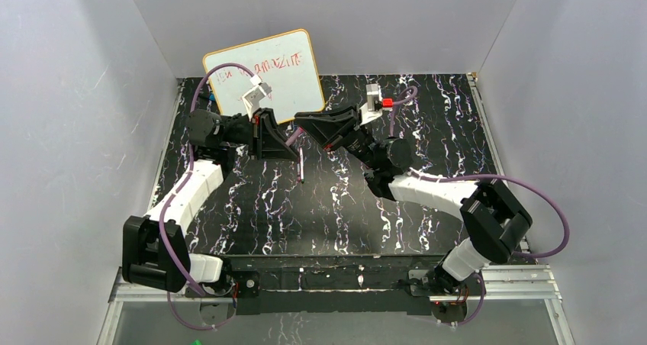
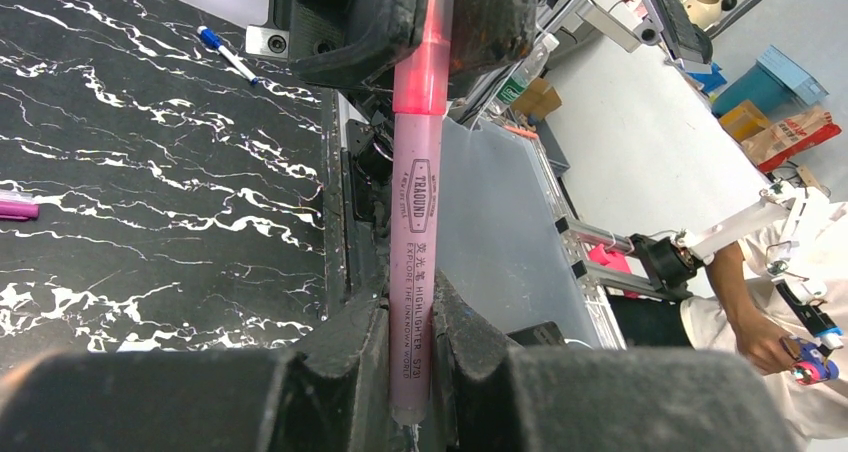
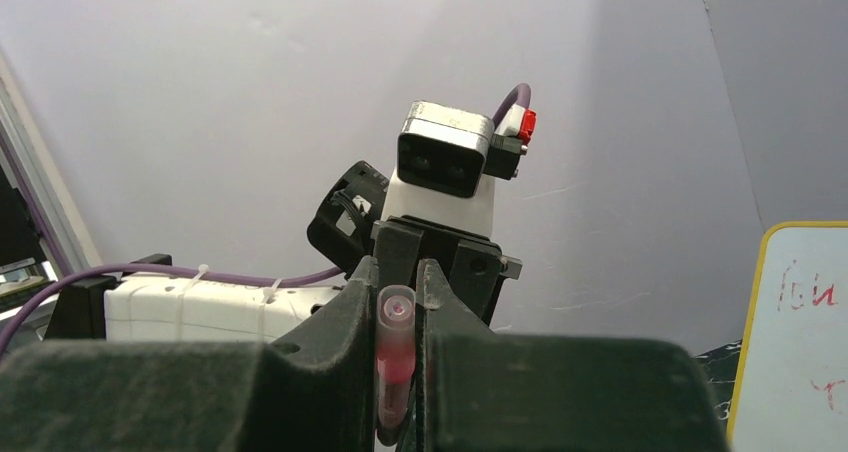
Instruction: Insert the pens into the pen caps
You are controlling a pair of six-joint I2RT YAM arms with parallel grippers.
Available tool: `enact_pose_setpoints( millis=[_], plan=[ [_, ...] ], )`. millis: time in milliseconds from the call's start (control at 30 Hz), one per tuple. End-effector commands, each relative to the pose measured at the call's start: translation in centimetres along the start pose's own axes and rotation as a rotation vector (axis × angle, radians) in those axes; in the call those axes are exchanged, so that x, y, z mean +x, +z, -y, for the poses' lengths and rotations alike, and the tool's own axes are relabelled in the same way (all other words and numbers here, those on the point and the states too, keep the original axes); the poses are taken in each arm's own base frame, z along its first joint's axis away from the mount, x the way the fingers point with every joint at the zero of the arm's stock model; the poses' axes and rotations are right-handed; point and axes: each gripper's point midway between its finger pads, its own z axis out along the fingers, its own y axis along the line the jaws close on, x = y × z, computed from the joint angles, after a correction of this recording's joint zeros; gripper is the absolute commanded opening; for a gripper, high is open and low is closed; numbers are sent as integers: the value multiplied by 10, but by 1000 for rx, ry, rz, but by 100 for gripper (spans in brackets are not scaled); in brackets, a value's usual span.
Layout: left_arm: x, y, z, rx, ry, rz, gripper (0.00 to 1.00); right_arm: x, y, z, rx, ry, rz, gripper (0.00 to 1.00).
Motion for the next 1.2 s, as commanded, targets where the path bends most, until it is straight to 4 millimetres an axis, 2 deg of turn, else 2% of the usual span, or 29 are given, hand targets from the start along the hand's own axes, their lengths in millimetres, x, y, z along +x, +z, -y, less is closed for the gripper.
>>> enact_pose_setpoints(
  millis=[0,200,233,267,333,400,433,567,633,700,733,800,867,933,967,1100,1167],
  plan=[
    [-114,3,35,-106,212,450,0,222,-123,-30,-6,379,-836,1],
    [-79,2,27,-129,160,415,0,199,-97,-28,-12,264,-817,1],
    [-69,2,22,-137,136,407,0,192,-91,-27,-16,249,-804,12],
    [-64,1,20,-144,129,404,0,188,-90,-24,-10,241,-794,18],
    [-47,1,10,-164,86,393,0,165,-82,-11,18,203,-731,29],
    [-27,0,-2,-193,39,385,0,125,-71,11,72,154,-634,32],
    [-17,-1,-10,-217,12,384,0,100,-65,23,99,134,-579,38],
    [17,-6,-39,-322,-70,353,0,-22,-55,66,227,13,-343,70],
    [30,-11,-56,-410,-98,318,0,-66,-58,71,264,-64,-272,75],
    [43,-20,-74,-529,-111,272,0,-93,-65,71,304,-132,-232,77],
    [51,-25,-83,-588,-128,249,0,-105,-68,65,313,-172,-210,79],
    [68,-37,-105,-718,-192,225,0,-112,-77,61,346,-218,-203,81],
    [92,-60,-132,-910,-278,189,0,-111,-86,55,363,-230,-208,84],
    [120,-91,-155,-1137,-372,147,0,-106,-97,50,376,-227,-221,84],
    [134,-113,-165,-1280,-409,135,0,-103,-102,49,387,-222,-228,85],
    [170,-166,-180,-1611,-488,102,0,-93,-124,39,414,-222,-254,85],
    [180,-179,-183,-1694,-510,92,0,-91,-134,34,434,-237,-270,85]
  ],
)
